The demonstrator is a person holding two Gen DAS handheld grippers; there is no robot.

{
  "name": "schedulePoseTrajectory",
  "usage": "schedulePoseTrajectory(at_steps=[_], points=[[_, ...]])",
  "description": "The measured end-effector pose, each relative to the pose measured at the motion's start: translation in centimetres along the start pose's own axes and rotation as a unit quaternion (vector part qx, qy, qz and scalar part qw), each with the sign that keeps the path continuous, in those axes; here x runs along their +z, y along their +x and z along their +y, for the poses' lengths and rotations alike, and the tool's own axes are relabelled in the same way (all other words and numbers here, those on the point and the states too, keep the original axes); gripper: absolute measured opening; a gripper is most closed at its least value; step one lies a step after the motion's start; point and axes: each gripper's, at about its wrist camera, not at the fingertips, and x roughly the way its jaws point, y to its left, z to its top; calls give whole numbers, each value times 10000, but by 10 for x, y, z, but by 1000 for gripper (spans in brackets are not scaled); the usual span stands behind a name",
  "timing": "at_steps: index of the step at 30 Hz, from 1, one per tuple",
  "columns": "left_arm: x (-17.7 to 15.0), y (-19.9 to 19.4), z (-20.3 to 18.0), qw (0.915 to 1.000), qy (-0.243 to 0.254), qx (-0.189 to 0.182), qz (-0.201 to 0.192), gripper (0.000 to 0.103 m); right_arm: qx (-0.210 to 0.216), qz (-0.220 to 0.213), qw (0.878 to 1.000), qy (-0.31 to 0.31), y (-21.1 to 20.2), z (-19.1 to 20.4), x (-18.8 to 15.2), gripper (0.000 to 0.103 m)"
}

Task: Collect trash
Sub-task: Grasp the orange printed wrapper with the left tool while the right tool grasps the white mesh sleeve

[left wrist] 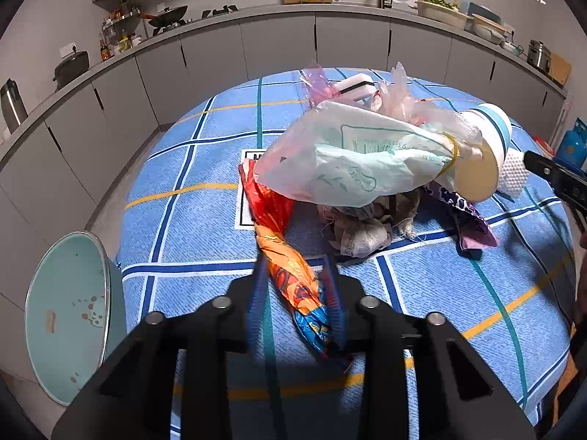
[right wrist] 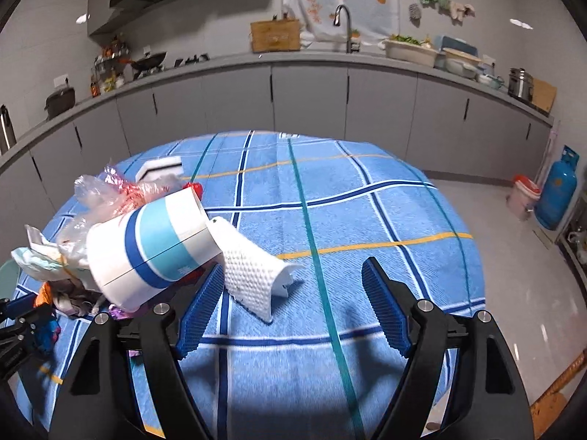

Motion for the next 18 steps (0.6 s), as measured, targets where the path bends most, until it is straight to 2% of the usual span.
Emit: schedulePoseTrajectory(at_steps=[6, 8, 14, 15, 17, 18], points=[[2, -4, 11, 9999, -40, 122, -47, 20, 197, 141, 9996, -167, 13, -2, 7, 75], [3, -7, 14, 9997, -21, 229, -98, 19, 245, 213, 9992, -242, 17, 0, 9, 70], [3, -9, 20, 9993, -62, 353, -140, 17, 538, 632, 9963, -234, 34, 1, 9, 44], [3, -11, 20, 9992, -53, 368, -159, 17, 644, 732, 9950, -237, 36, 1, 8, 34], [3, -13, 22, 9992, -68, 365, -177, 17, 795, 805, 9934, -198, 35, -1, 8, 22], [3, -14, 23, 9991, -88, 366, -197, 17, 854, 827, 9927, -217, 33, -1, 7, 11]])
